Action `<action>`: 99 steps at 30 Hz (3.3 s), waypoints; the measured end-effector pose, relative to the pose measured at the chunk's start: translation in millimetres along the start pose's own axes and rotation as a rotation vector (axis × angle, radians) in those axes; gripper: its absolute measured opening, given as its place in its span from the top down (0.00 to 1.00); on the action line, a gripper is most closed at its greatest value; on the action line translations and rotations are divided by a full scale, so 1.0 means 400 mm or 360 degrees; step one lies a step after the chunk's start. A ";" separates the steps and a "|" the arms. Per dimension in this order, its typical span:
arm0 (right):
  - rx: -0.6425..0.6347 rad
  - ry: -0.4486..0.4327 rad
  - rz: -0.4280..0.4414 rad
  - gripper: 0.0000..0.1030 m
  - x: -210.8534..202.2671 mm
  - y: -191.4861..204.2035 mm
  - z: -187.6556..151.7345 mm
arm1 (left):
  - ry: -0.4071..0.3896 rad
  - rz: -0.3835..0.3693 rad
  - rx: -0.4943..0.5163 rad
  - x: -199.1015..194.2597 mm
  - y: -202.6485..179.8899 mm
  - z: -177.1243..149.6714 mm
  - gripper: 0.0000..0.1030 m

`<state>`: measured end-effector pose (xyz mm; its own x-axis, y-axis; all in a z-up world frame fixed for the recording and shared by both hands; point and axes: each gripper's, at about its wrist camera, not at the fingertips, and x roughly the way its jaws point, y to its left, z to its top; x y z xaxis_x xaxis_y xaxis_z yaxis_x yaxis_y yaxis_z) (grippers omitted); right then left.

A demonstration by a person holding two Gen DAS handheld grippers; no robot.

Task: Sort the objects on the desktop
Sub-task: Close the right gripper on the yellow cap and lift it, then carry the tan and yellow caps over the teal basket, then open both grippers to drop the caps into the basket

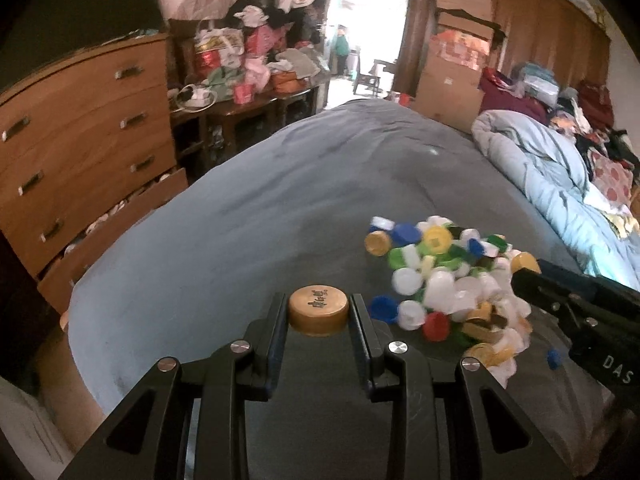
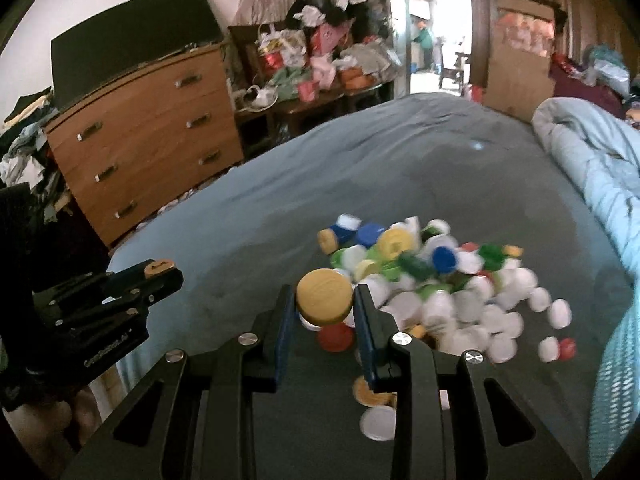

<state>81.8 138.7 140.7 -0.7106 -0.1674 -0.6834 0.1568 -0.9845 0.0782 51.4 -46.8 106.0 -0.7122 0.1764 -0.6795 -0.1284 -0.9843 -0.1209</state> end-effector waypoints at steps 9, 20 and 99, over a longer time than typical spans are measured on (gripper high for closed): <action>0.0105 -0.0096 -0.0088 0.75 -0.105 -0.137 -0.004 | -0.0052 -0.0112 0.0210 -0.052 -0.197 0.043 0.69; 0.0211 -0.0246 -0.0274 0.75 -0.263 -0.312 -0.020 | -0.0097 -0.0219 0.0445 -0.099 -0.412 0.072 0.69; 0.0970 -0.0483 -0.1021 0.37 -0.649 -0.840 -0.254 | 0.0075 -0.0719 0.1337 -0.085 -1.291 -0.003 0.00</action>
<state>283.3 518.1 217.9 -0.6989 0.4955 -0.5158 -0.6531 -0.7361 0.1777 142.9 455.7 190.8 -0.4479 0.5211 -0.7265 -0.8510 -0.4976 0.1678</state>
